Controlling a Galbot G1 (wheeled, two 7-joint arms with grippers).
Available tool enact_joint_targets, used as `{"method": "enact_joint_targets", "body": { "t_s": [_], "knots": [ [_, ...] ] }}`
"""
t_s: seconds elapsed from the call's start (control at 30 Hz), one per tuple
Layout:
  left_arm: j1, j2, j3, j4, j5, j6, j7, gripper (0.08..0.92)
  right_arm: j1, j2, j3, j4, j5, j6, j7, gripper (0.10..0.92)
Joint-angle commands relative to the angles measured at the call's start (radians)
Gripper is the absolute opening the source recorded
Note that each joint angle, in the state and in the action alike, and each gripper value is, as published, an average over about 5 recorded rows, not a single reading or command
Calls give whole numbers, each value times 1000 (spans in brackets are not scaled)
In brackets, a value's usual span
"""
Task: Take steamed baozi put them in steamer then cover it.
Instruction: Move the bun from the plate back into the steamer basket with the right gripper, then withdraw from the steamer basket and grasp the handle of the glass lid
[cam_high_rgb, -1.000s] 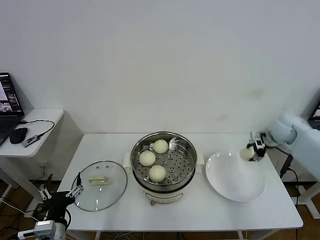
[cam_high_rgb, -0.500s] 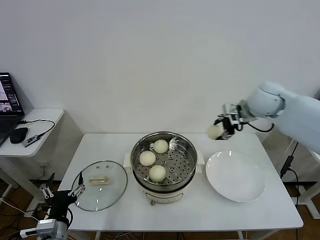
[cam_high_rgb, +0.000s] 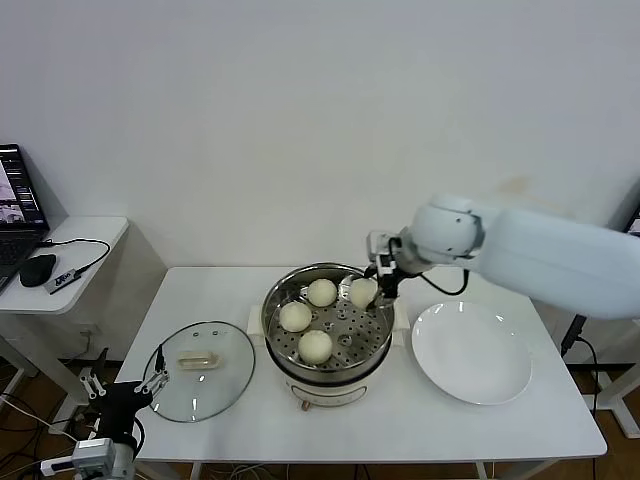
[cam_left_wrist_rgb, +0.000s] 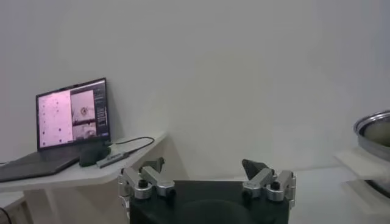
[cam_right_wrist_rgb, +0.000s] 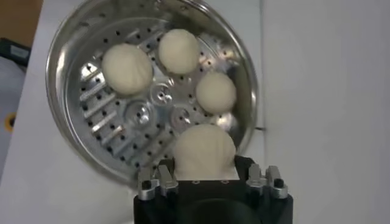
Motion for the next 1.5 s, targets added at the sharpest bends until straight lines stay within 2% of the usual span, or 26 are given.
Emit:
{"method": "enact_joint_targets", "body": {
  "t_s": [0.03, 0.77, 0.87, 1.03, 1.13, 1.27, 1.4, 1.5],
  "knots": [
    [-1, -4, 2, 10, 2, -2, 1, 823, -64, 104, -55, -14, 64, -70, 115, 619],
    [-13, -7, 5, 25, 1, -2, 1, 823, -97, 113, -48, -58, -12, -69, 88, 620],
    [-12, -8, 5, 23, 1, -2, 1, 823, -90, 106, -41, -47, -13, -69, 83, 651],
    [-13, -8, 4, 21, 0, -2, 1, 823, -54, 68, -8, -9, -13, -68, 67, 779],
    [-14, -9, 5, 22, 0, -2, 0, 823, -36, 26, 29, 26, -11, -67, 72, 816],
    [-14, -9, 4, 22, -2, -3, 0, 823, -62, -66, 98, 103, 8, -65, 181, 822],
    [-13, -6, 1, 22, -3, -5, 0, 823, -192, -220, 208, 218, 84, -34, 454, 823],
    [-13, -4, -1, 27, -3, -8, -1, 823, -416, -350, 381, 296, 102, 78, 651, 823]
  ]
}}
